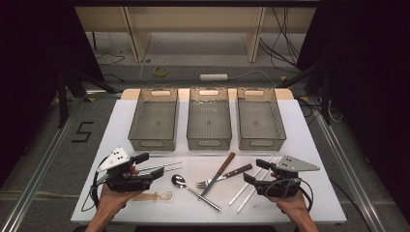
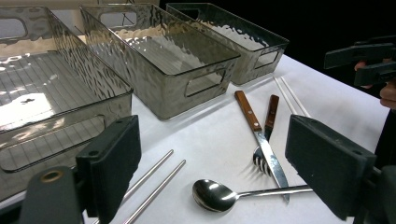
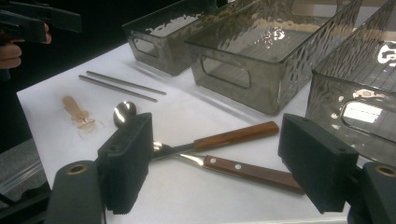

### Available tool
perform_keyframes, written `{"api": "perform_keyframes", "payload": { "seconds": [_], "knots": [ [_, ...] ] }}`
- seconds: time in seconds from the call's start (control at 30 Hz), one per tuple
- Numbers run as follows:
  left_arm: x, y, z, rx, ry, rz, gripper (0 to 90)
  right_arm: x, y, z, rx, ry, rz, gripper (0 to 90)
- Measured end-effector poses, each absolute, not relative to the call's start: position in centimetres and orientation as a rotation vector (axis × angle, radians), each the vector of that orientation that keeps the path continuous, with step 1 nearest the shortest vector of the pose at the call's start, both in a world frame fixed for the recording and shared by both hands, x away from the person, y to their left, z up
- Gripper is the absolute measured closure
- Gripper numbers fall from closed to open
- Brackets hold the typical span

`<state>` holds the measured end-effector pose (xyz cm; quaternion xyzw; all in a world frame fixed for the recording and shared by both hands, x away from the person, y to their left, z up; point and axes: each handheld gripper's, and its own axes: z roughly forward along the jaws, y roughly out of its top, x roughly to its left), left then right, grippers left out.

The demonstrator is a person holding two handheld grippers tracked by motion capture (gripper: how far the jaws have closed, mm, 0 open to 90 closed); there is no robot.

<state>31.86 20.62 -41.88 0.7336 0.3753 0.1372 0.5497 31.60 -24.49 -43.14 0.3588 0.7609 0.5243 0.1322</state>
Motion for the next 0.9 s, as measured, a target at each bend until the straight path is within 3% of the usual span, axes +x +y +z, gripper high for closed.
{"api": "perform_keyframes", "payload": {
  "seconds": [0.9],
  "knots": [
    [32.27, 20.77, -41.72, 1.757, 0.916, 0.295, 19.9, 31.89, -24.5, -42.81, 0.977, 2.285, 1.479, 28.6]
  ]
}}
